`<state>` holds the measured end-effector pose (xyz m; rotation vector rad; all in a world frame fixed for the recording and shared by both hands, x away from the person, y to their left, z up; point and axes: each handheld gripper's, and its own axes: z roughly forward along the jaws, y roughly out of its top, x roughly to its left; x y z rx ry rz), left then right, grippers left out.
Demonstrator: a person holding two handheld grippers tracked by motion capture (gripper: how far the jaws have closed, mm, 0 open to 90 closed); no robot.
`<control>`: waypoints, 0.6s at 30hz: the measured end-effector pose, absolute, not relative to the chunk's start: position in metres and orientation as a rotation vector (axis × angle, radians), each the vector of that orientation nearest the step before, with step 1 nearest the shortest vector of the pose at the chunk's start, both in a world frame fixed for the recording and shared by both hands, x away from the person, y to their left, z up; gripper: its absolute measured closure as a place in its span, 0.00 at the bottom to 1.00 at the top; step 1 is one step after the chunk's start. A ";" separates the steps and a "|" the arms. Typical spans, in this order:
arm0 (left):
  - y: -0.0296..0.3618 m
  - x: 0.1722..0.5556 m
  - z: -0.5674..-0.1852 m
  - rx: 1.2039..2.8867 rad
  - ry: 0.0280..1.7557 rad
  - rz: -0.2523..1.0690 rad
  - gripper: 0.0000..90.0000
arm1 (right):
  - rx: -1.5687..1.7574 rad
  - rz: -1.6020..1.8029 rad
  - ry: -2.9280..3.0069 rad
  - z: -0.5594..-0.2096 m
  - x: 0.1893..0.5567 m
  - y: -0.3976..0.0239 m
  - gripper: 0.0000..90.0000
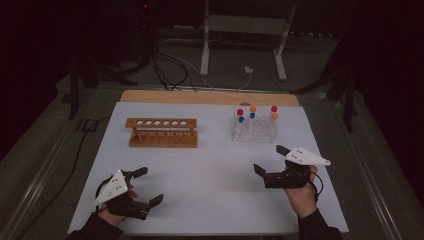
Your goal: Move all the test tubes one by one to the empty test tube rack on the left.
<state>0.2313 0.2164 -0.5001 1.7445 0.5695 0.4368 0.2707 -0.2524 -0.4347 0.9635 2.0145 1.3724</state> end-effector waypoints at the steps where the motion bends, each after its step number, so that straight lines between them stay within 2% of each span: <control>1: 0.216 0.231 -0.500 1.746 0.569 0.436 0.01 | 0.962 1.374 2.014 -0.432 0.274 -0.252 0.00; 11: 0.217 0.231 -0.499 1.738 0.565 0.429 0.01 | 0.955 1.382 2.020 -0.417 0.304 -0.238 0.00; 18: 0.217 0.231 -0.499 1.735 0.567 0.426 0.01 | 0.993 1.376 2.055 -0.423 0.328 -0.227 0.00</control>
